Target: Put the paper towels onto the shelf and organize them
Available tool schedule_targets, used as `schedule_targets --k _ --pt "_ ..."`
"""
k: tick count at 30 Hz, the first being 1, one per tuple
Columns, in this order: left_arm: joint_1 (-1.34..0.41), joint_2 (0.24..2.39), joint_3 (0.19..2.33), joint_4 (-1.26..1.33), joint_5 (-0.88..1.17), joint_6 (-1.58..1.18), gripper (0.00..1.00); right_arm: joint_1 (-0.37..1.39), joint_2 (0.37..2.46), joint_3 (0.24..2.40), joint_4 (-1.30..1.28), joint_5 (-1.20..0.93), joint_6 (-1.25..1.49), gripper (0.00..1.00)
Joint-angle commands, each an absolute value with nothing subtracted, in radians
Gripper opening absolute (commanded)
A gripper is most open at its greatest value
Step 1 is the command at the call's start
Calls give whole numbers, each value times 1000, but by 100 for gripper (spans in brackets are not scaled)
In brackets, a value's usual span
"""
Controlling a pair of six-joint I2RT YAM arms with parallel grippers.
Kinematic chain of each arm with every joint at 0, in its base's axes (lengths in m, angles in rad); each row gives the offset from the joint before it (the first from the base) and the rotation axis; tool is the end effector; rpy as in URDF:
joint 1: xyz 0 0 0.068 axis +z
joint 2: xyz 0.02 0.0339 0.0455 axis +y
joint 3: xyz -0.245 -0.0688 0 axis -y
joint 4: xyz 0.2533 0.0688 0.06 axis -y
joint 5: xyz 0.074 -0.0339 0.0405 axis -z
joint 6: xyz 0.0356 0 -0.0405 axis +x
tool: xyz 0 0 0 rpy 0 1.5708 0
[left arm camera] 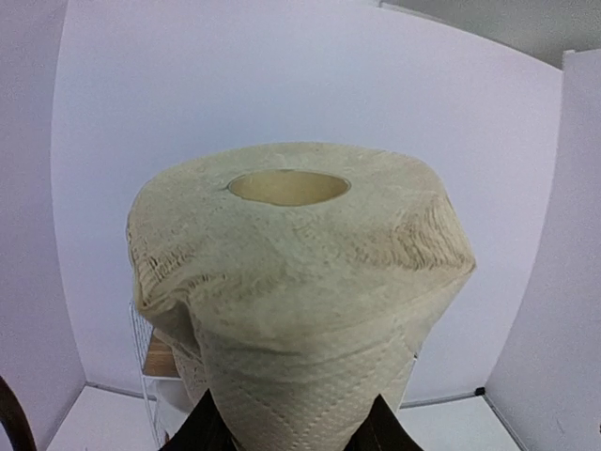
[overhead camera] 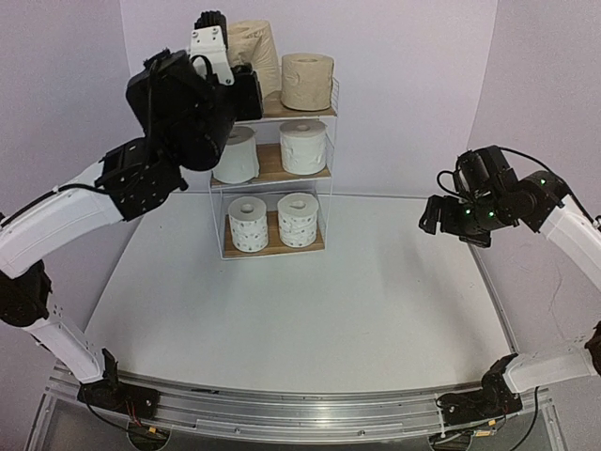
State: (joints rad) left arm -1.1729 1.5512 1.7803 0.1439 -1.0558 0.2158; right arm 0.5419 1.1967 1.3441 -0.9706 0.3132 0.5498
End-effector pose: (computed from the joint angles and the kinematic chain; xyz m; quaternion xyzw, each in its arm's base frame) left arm 0.1578 -0.2954 0.5078 -0.0081 0.6405 -0.0765 0.7641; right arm 0.2160 0.1172 0.3590 0.0606 0.9193 0.0632 0.3836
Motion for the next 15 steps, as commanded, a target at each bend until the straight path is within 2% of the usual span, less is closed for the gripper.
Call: schedule_targets --k 1,10,15 --pt "-1075 1711 2027 43 -1076 243 0 543 1208 1341 -929 324 539 98" --pt "-986 1827 2148 145 -1093 387 0 543 1211 1325 -925 299 533 98" --pt "-911 1885 2259 -66 -1025 273 0 544 1198 1310 -925 323 532 98"
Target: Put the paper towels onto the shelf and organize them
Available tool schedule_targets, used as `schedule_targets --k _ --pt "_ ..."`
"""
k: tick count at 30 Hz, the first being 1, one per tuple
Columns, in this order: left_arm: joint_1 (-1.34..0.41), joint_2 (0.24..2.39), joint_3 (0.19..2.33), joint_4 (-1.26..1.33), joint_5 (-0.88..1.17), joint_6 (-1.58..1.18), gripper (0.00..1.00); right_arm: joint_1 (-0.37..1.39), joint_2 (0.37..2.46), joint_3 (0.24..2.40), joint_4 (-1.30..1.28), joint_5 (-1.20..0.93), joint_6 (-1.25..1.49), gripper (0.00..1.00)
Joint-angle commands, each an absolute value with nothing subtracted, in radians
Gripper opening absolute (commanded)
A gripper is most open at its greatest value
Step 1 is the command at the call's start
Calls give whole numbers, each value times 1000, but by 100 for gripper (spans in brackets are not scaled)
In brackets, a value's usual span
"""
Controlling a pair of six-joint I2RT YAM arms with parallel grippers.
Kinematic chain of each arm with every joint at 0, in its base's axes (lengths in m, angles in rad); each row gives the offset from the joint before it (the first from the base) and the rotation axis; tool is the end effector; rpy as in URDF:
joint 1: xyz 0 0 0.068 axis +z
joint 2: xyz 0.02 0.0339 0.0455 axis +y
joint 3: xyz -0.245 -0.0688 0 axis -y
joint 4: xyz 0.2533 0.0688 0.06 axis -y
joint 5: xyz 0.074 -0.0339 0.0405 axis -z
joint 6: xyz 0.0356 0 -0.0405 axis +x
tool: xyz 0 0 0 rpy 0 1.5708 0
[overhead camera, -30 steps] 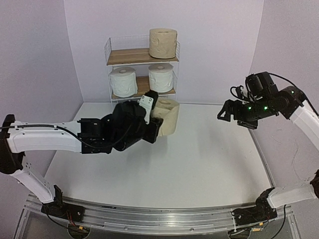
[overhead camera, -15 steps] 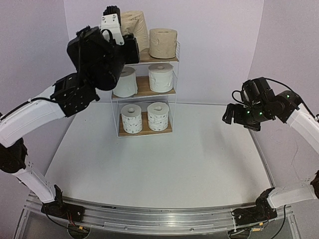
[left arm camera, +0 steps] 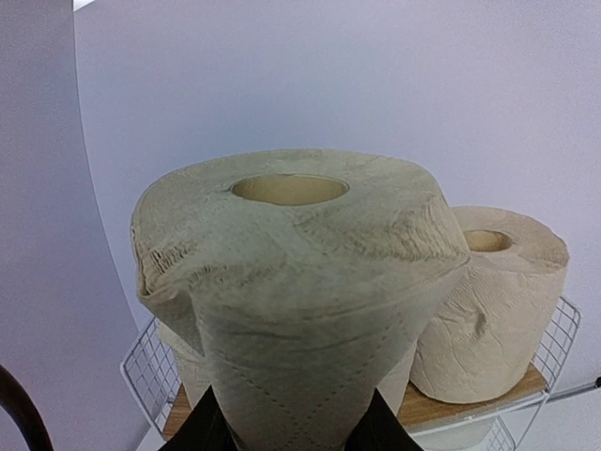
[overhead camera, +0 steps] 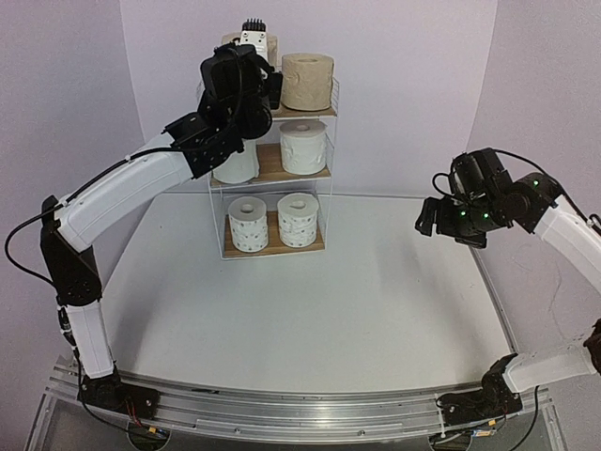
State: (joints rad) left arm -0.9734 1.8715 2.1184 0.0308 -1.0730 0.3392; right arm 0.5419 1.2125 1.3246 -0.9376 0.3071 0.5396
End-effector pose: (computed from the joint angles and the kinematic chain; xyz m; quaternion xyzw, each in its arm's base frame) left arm 0.2571 -0.3222 0.4925 -0.0073 0.6592 0.0787 0.7478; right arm 0.2217 0.1209 0.3516 0.0546 0.9205 0.0631 0.3818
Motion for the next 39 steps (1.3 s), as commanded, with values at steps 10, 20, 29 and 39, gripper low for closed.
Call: schedule_targets --k 10,20,29,39 --pt "-790 1908 2323 -365 -824 14 0 544 1206 1295 -922 336 516 98" --pt "-763 1925 2281 -302 -871 17 0 544 1212 1290 -923 354 496 98" --pt "-745 1956 2280 -292 -898 9 0 543 1205 1284 -922 372 482 98" --pt "-738 1952 2260 -297 -930 8 5 543 1203 1285 -922 387 473 98"
